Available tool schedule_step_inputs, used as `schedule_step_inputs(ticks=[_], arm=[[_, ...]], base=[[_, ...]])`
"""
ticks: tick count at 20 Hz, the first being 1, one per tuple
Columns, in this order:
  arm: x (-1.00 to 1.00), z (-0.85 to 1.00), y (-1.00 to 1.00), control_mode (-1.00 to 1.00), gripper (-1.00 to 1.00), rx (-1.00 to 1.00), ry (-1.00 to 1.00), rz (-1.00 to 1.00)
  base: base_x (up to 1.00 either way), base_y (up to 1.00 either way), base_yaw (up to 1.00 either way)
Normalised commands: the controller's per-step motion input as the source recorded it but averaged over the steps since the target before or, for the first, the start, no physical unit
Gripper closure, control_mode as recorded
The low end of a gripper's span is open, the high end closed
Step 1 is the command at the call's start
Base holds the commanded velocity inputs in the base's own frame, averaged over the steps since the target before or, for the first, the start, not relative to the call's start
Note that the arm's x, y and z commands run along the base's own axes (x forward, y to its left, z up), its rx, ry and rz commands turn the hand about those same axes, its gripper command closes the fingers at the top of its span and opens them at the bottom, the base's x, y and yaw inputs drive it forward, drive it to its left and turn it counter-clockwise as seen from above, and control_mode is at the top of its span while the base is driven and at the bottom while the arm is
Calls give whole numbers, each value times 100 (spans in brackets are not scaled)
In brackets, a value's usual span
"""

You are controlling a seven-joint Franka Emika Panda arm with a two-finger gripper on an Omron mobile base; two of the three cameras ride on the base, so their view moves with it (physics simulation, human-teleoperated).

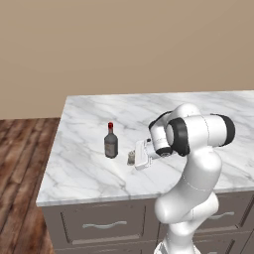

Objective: Get the candle and the liquor from the cabinet and move them to the dining counter.

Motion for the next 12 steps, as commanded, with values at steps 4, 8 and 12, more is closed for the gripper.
schedule_step_inputs(ticks=[4,8,12], arm=[[-6,-23,0,-100,100,0,0,0],[-11,-22,0,-100,100,0,0,0],[-15,-24,-2,-100,100,0,0,0]], base=[[0,0,0],[0,0,0],[0,0,0]])
